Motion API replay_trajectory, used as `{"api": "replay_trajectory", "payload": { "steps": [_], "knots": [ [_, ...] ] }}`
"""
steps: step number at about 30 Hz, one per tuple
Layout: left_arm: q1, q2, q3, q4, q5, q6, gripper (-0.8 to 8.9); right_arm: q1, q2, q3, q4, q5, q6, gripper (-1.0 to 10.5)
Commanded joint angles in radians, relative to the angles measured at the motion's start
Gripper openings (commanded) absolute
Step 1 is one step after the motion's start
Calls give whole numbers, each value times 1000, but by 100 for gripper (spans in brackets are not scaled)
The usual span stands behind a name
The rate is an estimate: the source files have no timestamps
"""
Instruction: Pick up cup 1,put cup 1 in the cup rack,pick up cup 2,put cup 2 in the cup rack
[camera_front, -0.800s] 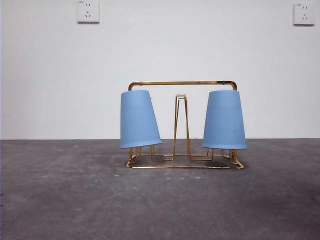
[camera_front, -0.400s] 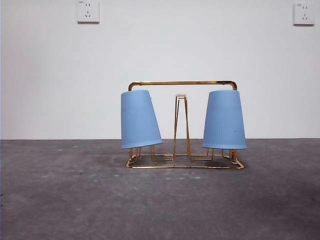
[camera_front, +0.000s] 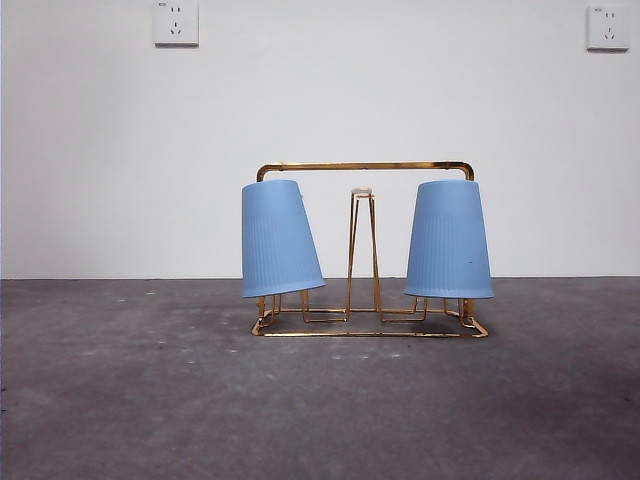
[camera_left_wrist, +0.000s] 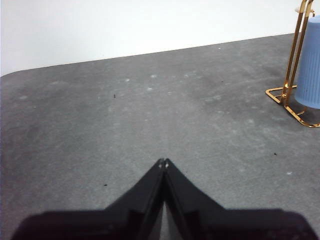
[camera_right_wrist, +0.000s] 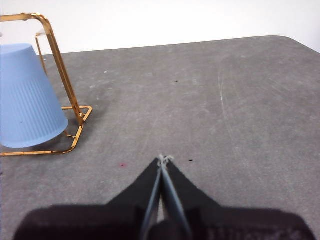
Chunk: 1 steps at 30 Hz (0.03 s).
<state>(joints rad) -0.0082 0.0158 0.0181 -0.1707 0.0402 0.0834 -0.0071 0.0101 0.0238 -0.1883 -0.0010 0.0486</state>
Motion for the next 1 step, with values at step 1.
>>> {"api": "replay_trajectory", "payload": {
  "steps": [1],
  "knots": [
    [4, 0, -11, 6, 5, -9, -3, -2, -1, -9, 5, 1, 9, 1]
  ]
}}
